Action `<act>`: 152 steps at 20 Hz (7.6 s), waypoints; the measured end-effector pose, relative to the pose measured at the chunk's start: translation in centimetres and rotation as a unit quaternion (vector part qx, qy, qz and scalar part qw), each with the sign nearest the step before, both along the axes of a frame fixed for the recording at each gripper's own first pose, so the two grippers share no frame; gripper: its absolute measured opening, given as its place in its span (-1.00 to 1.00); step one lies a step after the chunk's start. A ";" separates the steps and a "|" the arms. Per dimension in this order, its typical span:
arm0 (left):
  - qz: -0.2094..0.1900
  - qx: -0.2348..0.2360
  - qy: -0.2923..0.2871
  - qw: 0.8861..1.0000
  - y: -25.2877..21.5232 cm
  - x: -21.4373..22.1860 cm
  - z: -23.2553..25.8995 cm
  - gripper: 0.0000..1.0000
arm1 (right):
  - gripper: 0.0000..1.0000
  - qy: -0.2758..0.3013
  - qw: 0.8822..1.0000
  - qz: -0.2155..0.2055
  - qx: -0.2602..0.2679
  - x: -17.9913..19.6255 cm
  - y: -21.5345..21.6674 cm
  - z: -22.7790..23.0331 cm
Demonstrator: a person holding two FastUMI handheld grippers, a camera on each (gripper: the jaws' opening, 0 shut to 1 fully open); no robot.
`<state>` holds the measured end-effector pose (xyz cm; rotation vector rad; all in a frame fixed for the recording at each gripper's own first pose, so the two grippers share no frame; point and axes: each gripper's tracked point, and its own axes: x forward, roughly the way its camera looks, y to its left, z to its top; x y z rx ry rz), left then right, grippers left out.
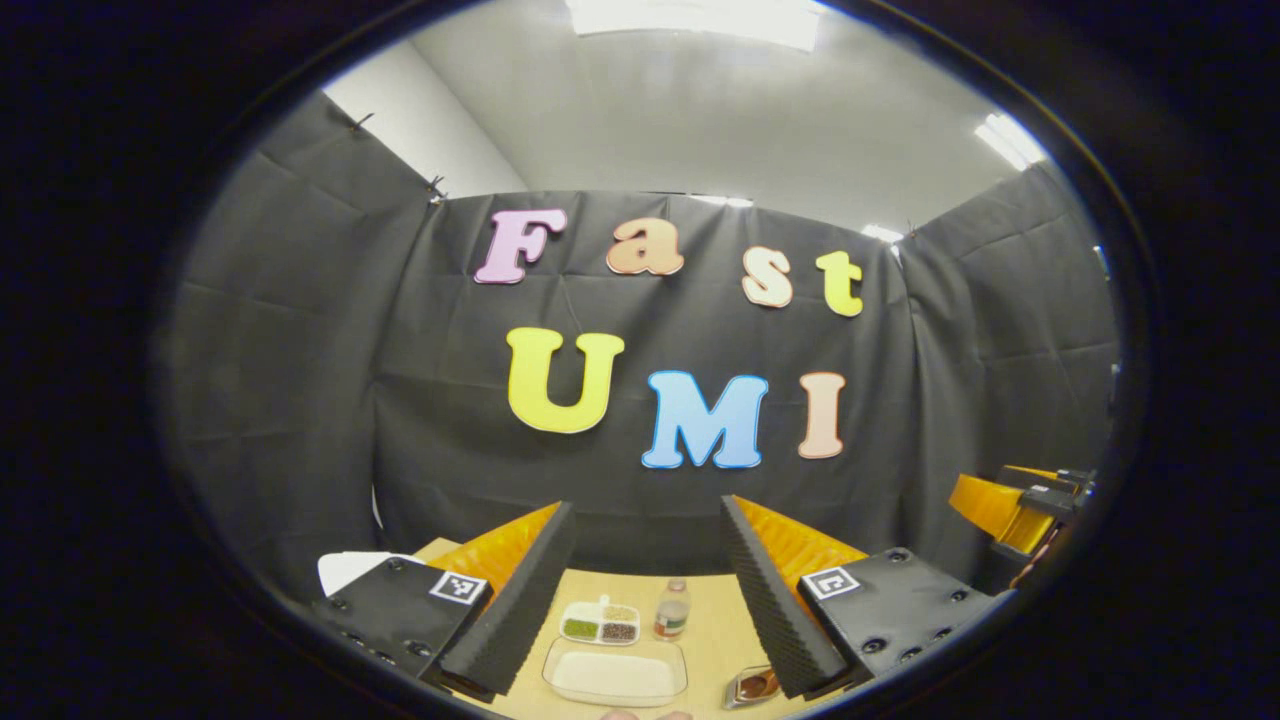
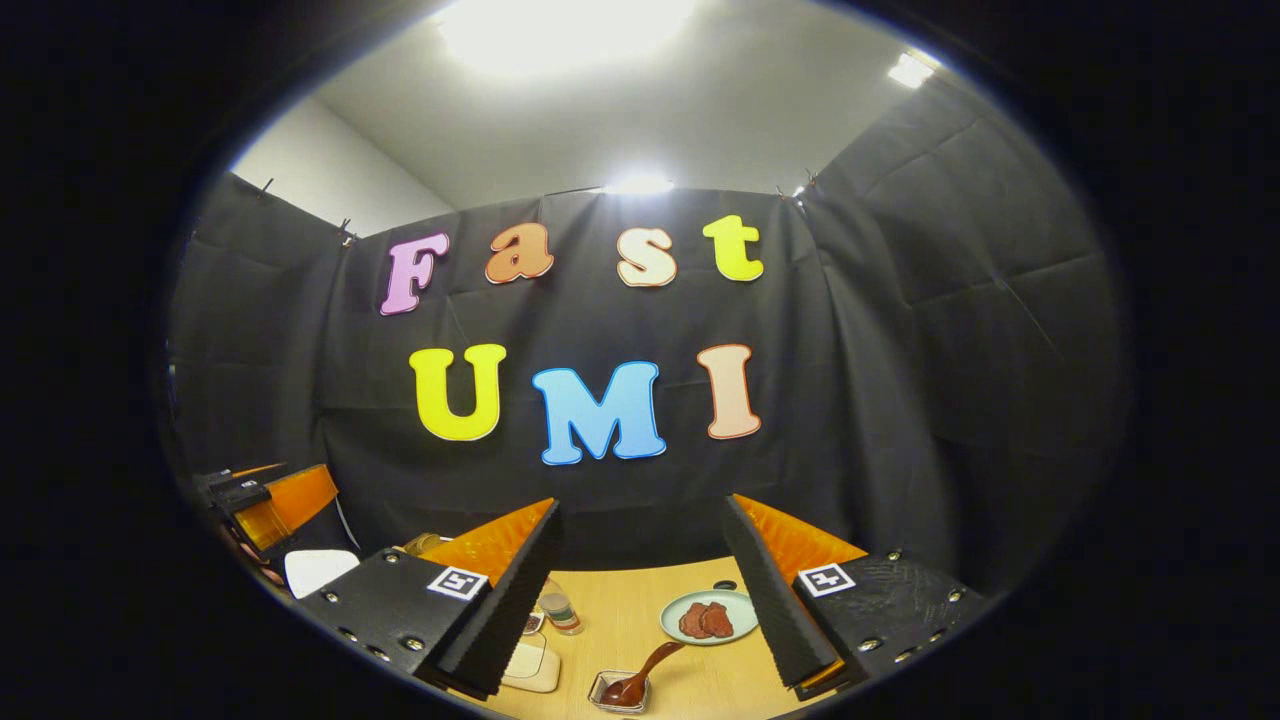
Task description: Close the left gripper, press the button to open the rice cooker; take a wooden spoon from the chopstick holder with the right hand, scoop a spoonful of rice and pour it into the rice cooker, then put the wooden spoon back into the chopstick holder.
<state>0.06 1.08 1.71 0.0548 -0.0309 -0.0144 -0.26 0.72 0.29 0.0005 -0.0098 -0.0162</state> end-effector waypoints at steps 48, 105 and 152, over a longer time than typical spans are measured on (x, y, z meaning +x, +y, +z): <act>0.174 -0.155 0.285 0.930 33.7 3.9 -23.0 -0.82 | 0.94 0.099 0.994 0.040 -0.025 3.9 4.8 -7.4; 0.062 -0.009 0.059 0.996 4.7 -0.2 -5.3 0.88 | 0.85 0.344 0.932 0.021 0.111 9.5 -4.1 -32.4; 0.013 0.003 0.120 0.993 20.7 -0.5 -11.2 0.92 | -0.85 0.264 0.953 0.135 0.068 12.9 22.8 -30.6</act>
